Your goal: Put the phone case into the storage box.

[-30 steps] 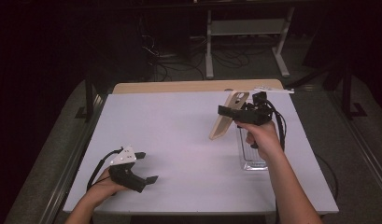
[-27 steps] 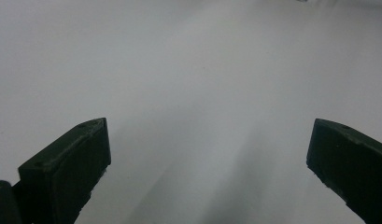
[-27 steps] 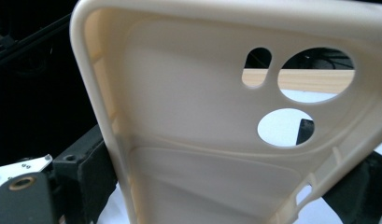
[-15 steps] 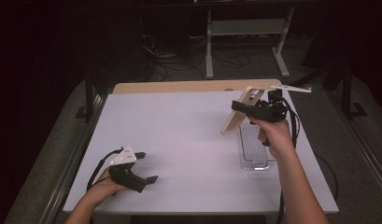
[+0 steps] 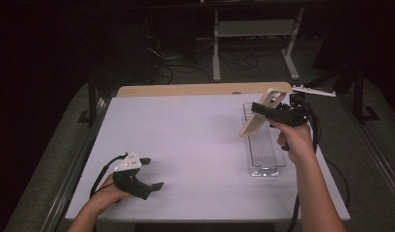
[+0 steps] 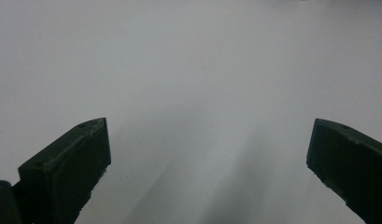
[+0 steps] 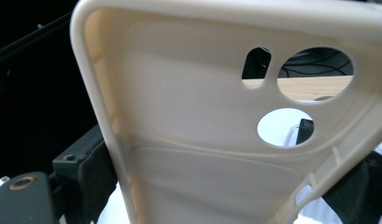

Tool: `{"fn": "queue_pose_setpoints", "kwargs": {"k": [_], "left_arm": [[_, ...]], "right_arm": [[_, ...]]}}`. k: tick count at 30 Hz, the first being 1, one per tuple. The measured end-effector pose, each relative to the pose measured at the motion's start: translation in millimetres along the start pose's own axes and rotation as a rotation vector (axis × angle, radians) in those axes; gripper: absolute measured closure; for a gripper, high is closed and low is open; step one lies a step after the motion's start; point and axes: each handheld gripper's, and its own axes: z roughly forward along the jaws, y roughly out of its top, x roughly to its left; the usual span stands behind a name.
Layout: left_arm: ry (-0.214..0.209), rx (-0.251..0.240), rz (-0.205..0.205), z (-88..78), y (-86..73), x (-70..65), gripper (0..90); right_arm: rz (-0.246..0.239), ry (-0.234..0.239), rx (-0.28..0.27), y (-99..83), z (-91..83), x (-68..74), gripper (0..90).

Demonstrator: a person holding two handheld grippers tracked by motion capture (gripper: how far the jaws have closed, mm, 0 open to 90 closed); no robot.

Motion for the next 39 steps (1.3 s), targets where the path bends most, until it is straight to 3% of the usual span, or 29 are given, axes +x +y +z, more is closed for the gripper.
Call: {"fn": "queue_pose_setpoints", "kwargs": {"k": [15,27,31,39], "left_arm": [[-0.001,0.000,-0.003,0.5,-0.2,-0.3,0.0],[0.005,0.002,0.006,0.0,1.0,-0.7,0.0],[0.010,0.006,0.004,-0.8,0.8,-0.5,0.0],[0.010,-0.010,-0.001,-0.8,0.5,-1.9,0.0]], "right_arm": [[-0.006,-0.108,0.017,-2.0,-8.3,-17.2,9.6],[-0.098,-0.232,0.082,1.7,-0.2,-19.5,9.6],[-0.130,-0.271,0.134,7.6,9.1,-18.0,9.6],[-0.178,-0.349,0.178,22.9,29.5,-14.9,9.6]]}}
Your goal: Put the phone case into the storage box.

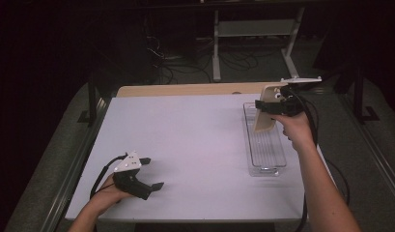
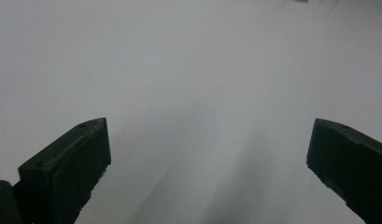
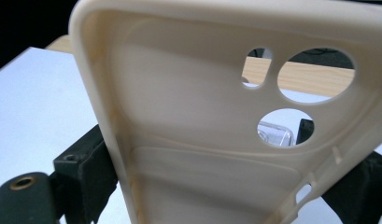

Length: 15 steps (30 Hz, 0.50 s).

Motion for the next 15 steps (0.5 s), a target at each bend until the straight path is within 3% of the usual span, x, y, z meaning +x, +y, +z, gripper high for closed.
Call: {"fn": "queue_pose_setpoints", "kwargs": {"k": [15], "left_arm": [[-0.005,-0.009,-0.005,0.1,0.2,-1.2,0.0]], "right_arm": [[0.014,-0.091,0.046,25.2,26.4,4.1,9.6]]}}
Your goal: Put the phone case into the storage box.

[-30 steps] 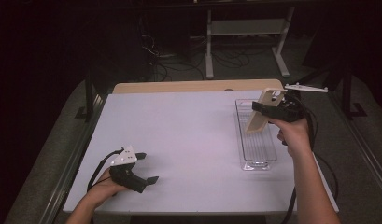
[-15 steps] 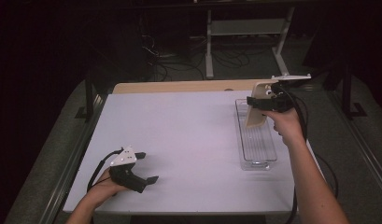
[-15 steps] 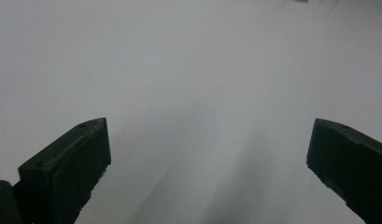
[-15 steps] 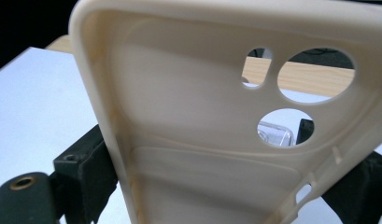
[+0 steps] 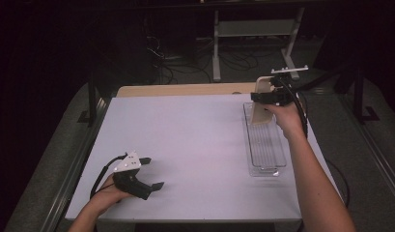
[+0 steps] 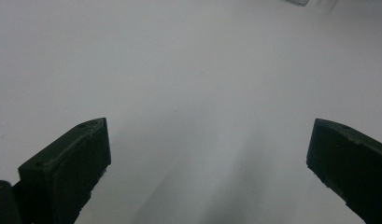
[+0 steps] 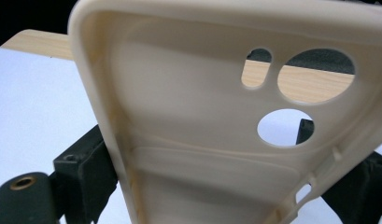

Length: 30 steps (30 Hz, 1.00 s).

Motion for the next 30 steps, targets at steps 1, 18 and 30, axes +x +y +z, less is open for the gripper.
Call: {"fn": "queue_pose_setpoints", "kwargs": {"k": [1,18,30], "left_arm": [[0.000,0.000,0.000,0.0,0.0,0.0,0.0],[-0.005,0.000,0.013,-0.2,1.2,0.0,0.0],[-0.008,-0.009,0.000,0.2,1.0,-0.6,0.0]], "right_arm": [[0.000,0.000,0.000,0.0,0.0,0.0,9.6],[0.077,-0.100,0.023,11.6,31.4,-4.4,9.6],[0.112,-0.151,0.069,5.4,59.4,-6.9,9.6]]}}
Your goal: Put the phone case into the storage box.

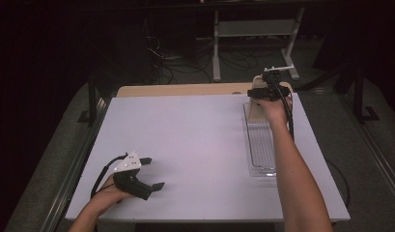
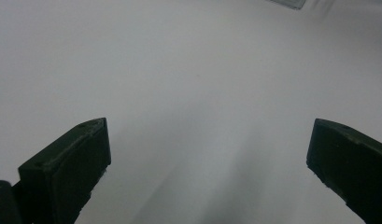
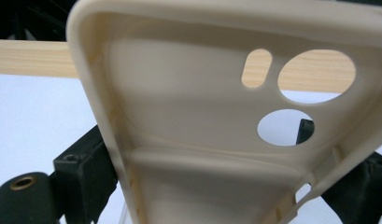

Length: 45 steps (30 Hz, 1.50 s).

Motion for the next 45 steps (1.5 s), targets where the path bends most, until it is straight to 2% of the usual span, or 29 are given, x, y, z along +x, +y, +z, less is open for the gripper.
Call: {"fn": "queue_pose_setpoints", "kwargs": {"k": [1,4,8,9,21,32,33,45], "left_arm": [[-0.001,0.003,0.000,-0.3,0.2,0.2,0.0],[-0.001,0.005,0.000,-0.4,0.1,0.4,0.0],[0.000,0.001,0.002,-0.2,0.0,0.2,0.0],[0.000,-0.004,0.000,-0.1,0.1,-0.1,0.0],[-0.001,-0.005,0.005,0.1,0.4,-0.2,0.0],[-0.001,-0.009,0.000,0.4,0.3,-0.1,0.0],[-0.002,-0.008,0.000,0.3,0.4,0.0,0.0],[-0.008,-0.008,-0.008,0.9,0.0,0.0,0.0]], "right_arm": [[0.014,-0.002,0.005,-0.6,1.9,0.6,9.6],[0.016,-0.007,0.014,-1.9,6.3,0.7,9.6],[0.008,-0.019,0.024,-2.9,9.8,2.2,9.5],[-0.014,-0.025,0.025,-3.4,10.7,1.3,9.5],[-0.015,-0.037,0.059,-4.9,17.5,2.3,9.5],[-0.039,-0.042,0.074,-2.9,26.1,3.5,9.2],[-0.057,-0.041,0.081,-1.7,28.0,3.8,9.0],[-0.064,-0.050,0.115,3.2,39.4,8.3,8.8]]}}
